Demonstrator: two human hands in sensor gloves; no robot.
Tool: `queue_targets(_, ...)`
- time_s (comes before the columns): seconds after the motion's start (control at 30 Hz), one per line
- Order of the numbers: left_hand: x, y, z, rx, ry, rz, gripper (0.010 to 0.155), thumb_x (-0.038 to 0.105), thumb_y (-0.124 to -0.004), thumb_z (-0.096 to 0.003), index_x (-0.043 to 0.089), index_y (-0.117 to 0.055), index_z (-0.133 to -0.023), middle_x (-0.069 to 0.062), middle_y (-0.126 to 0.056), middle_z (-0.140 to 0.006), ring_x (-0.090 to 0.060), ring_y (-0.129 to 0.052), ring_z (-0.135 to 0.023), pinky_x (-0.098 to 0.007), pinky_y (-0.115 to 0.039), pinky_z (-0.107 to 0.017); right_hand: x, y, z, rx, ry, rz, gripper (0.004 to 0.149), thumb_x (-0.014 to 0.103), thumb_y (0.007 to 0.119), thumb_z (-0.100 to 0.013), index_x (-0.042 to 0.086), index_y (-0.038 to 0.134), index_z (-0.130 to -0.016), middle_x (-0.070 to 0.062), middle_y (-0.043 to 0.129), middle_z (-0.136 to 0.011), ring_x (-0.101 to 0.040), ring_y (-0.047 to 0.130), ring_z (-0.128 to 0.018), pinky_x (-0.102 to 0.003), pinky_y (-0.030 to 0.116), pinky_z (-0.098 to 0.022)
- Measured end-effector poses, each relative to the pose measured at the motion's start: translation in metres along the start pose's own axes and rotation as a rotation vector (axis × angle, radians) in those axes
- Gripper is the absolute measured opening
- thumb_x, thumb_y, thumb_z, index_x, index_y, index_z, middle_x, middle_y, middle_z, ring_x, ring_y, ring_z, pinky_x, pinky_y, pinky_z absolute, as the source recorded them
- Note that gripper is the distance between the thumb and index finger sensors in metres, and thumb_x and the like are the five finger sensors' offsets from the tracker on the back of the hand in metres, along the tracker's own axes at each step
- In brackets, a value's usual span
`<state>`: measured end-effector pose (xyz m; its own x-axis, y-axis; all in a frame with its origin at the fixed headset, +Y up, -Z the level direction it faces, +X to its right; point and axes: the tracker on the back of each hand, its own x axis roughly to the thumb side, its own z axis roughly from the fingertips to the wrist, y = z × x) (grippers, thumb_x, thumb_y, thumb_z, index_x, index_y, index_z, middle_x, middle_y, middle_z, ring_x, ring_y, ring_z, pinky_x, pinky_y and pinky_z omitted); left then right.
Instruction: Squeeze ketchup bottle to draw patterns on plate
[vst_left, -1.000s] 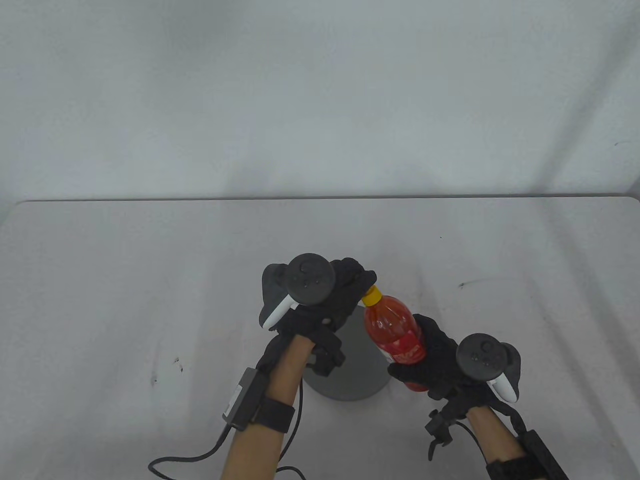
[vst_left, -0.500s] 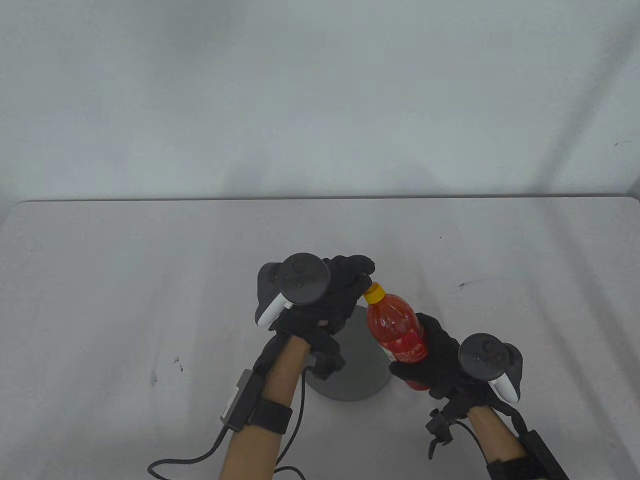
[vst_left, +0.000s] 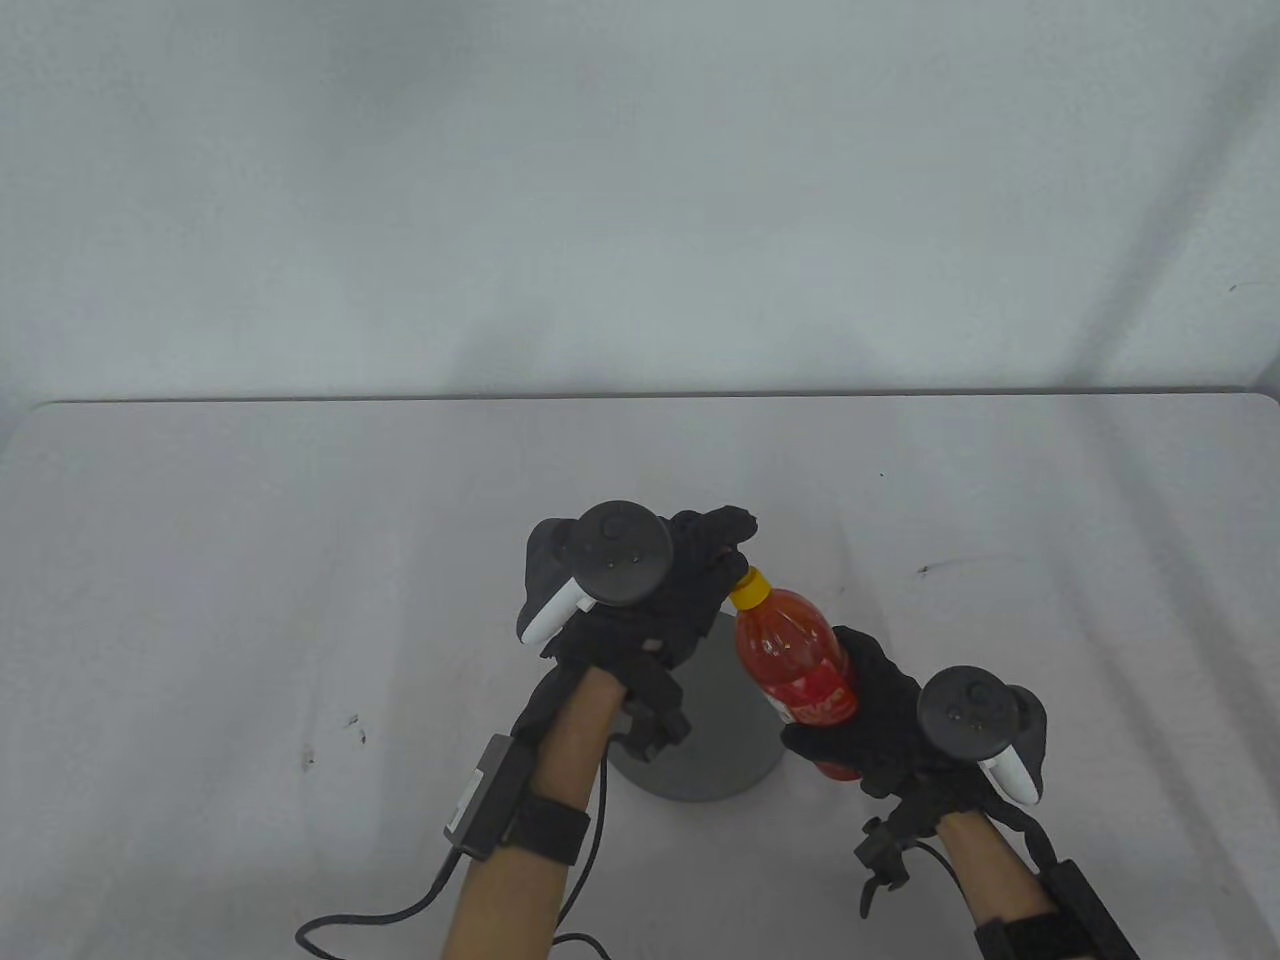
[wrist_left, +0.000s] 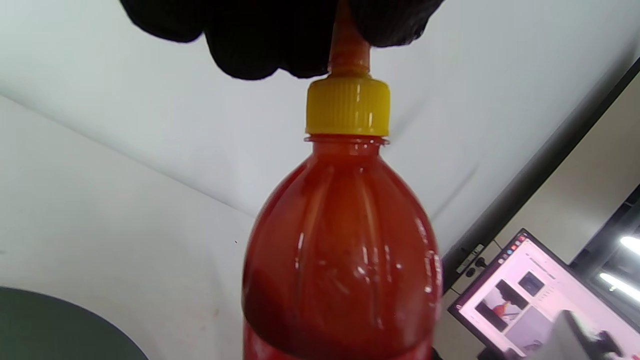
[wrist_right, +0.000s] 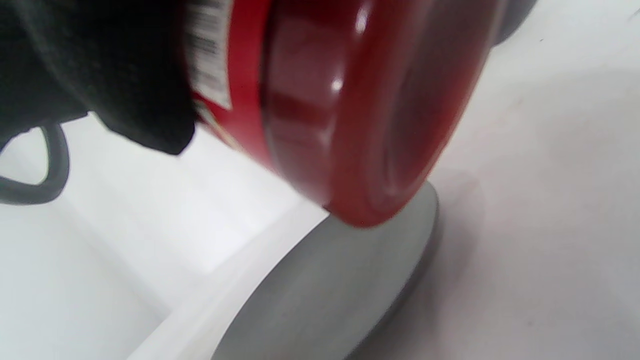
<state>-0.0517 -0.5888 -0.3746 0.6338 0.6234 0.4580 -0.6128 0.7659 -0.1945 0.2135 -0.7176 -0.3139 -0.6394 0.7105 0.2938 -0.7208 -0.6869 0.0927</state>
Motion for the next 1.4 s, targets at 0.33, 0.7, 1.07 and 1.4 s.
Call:
queue_targets(0.33,-0.0028,-0.0018,0.0009,0.028,0.015,-0.022,0.068,0.054,-0.063,-0.0573,0.016,-0.049,-0.112,-0.016,-0.066,-0.108,-0.036,-0.073,-0.095,-0.065,-0.06,-0.069,-0.001,-0.0006,-0.0002,-0.004,0.002,-0.006,0.097,0.056,0.103,-0.04,0.011,0.051,-0.109,-0.024,0.074,-0.104,-0.045,0.079,-0.088,-0.07,0.065,-0.065)
queue_targets(0.7,0.0004,-0.0014,-0.0028,0.038,0.027,-0.012,0.05,0.04,-0.071,-0.0585,0.016,-0.068,-0.102,-0.012,-0.081,-0.092,-0.03,-0.085,-0.081,-0.063,-0.067,-0.066,-0.0017,-0.0013,0.0001,-0.005,0.009,0.003,0.097,0.056,0.103,-0.04,0.011,0.051,-0.109,-0.024,0.073,-0.104,-0.045,0.079,-0.088,-0.07,0.065,-0.065)
queue_targets(1.07,-0.0039,-0.002,0.0008,0.01,0.005,-0.011,0.055,0.037,-0.073,-0.0585,0.021,-0.059,-0.109,-0.013,-0.073,-0.106,-0.034,-0.078,-0.097,-0.062,-0.065,-0.069,-0.0047,-0.002,0.0007,-0.001,0.02,0.017,0.097,0.055,0.103,-0.04,0.011,0.051,-0.109,-0.024,0.073,-0.104,-0.046,0.078,-0.089,-0.07,0.064,-0.065)
queue_targets(1.4,-0.0088,0.0011,-0.0007,0.062,0.067,-0.02,0.062,0.051,-0.073,-0.0553,0.016,-0.063,-0.105,-0.009,-0.079,-0.091,-0.03,-0.081,-0.085,-0.065,-0.062,-0.069,-0.0051,-0.0016,0.0009,0.001,0.022,0.02,0.097,0.055,0.103,-0.04,0.011,0.051,-0.109,-0.024,0.073,-0.105,-0.046,0.078,-0.089,-0.07,0.064,-0.065)
